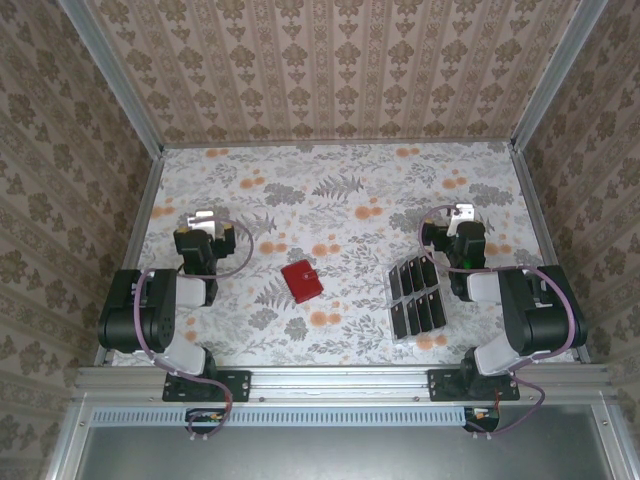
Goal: Put the credit cards into the card holder
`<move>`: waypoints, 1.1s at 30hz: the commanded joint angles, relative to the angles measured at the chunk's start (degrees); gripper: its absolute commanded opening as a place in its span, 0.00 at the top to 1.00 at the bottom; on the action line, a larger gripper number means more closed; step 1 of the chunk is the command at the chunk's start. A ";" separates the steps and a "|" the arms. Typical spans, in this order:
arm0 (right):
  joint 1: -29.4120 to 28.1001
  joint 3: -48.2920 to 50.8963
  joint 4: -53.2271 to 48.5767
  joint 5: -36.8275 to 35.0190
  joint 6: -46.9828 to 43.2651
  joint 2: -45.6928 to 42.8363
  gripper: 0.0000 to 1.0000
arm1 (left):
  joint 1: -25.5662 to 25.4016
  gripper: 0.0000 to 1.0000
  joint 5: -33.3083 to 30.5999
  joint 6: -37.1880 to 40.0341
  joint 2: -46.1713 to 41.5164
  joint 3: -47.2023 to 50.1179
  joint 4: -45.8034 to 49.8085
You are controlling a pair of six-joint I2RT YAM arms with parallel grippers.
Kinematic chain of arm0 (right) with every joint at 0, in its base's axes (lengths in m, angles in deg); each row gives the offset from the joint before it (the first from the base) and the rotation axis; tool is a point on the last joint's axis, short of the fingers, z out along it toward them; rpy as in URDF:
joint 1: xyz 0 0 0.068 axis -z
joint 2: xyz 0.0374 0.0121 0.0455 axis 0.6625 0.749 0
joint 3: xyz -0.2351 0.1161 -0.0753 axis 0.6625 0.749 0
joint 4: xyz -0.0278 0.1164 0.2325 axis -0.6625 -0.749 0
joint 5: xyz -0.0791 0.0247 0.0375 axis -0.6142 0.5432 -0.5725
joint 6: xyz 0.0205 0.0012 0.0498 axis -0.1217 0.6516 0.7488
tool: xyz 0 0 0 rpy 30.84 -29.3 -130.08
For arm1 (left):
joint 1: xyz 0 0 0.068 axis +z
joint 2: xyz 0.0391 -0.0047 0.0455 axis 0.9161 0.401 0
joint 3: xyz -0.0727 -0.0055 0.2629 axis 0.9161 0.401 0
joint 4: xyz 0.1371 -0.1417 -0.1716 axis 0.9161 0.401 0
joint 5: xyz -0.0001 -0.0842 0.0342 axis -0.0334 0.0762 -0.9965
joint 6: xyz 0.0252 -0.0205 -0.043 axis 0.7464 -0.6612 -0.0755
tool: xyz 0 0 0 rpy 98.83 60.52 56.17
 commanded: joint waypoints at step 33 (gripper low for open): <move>1.84 -21.85 -50.54 7.55 22.94 -21.79 0.00 | -9.19 0.00 -13.73 -21.20 -17.58 -21.74 58.15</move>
